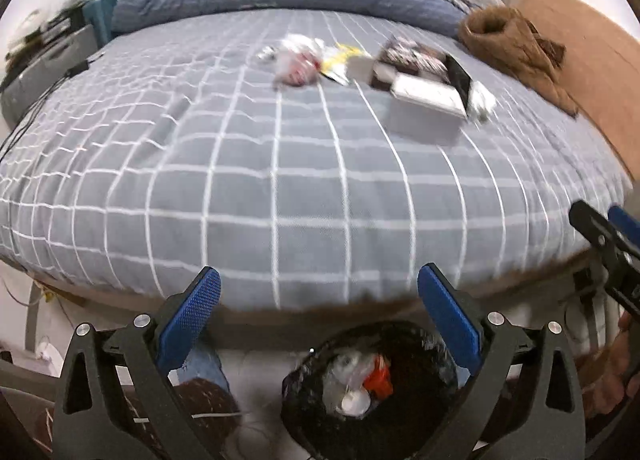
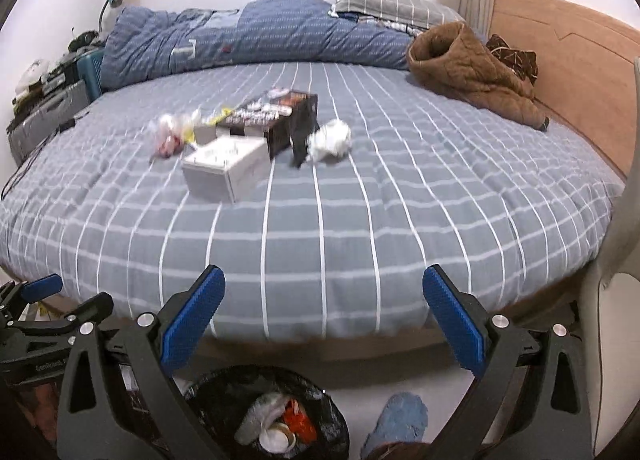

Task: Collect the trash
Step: 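Move both open tools back up over the bed toward the remaining trash, then grasp the clear plastic bag with the left tool while the right tool grasps the white earphone box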

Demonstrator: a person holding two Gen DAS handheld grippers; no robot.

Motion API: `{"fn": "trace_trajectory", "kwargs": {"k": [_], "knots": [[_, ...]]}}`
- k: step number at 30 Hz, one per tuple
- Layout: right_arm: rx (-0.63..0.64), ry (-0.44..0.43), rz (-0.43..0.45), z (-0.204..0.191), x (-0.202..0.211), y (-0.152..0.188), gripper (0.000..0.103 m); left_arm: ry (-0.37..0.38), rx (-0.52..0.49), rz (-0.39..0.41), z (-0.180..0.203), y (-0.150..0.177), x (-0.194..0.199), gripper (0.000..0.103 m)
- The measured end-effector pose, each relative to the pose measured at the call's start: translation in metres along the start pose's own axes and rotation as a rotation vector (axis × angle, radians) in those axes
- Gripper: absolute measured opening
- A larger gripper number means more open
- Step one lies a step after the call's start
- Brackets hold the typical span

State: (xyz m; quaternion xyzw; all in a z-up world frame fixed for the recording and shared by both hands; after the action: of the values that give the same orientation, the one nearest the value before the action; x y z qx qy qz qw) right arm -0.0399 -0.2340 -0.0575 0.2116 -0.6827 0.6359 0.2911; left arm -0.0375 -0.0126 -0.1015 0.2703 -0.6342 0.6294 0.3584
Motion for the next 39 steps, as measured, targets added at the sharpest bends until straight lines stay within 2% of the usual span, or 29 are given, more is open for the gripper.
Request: {"fn": "trace_trajectory", "kwargs": {"k": [8, 17, 24, 30, 39], "knots": [[0.027, -0.003, 0.027, -0.015, -0.01, -0.022, 0.095, -0.022, 0.044, 0.09, -0.011, -0.051, 0.005, 0.097], [0.054, -0.017, 0.057, -0.028, -0.023, -0.05, 0.095, -0.031, 0.006, 0.102, -0.015, -0.078, -0.004, 0.097], [0.061, -0.068, 0.07, -0.044, -0.039, -0.071, 0.095, -0.076, 0.016, 0.137, -0.035, -0.105, -0.014, 0.097], [0.11, -0.101, 0.058, -0.068, -0.061, -0.083, 0.095, -0.097, 0.018, 0.136, -0.051, -0.133, -0.038, 0.097], [0.134, -0.143, -0.012, -0.094, -0.1, -0.076, 0.095, -0.084, 0.001, 0.107, -0.05, -0.169, -0.087, 0.097]]}}
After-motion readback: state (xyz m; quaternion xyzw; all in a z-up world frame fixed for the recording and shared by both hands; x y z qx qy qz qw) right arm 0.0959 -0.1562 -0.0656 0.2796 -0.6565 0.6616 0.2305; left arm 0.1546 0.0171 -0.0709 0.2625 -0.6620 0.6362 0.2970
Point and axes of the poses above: each gripper's, at about its wrist camera, not at the fingertips, and x roughly against the way its jaws point, z to its right, y to its underside, the point moved 4 cm from there along -x, roughly the way its jaws point, and after that the axes turned 4 degrees about -x, right-handed, at the moved point
